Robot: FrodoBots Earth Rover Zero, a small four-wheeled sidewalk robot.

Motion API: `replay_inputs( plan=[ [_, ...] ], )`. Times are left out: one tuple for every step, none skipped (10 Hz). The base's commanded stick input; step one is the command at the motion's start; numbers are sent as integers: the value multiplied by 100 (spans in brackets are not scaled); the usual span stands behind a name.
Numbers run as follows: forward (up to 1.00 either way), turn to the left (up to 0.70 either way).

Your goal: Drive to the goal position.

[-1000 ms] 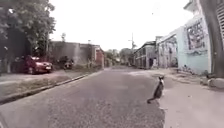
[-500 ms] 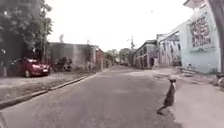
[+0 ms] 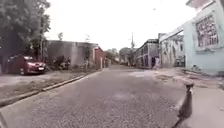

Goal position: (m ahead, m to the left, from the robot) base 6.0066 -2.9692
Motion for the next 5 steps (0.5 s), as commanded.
replay_inputs(
  plan=[
    [70, 0],
    [70, 0],
    [70, 0],
    [70, 0],
    [70, 0]
  ],
)
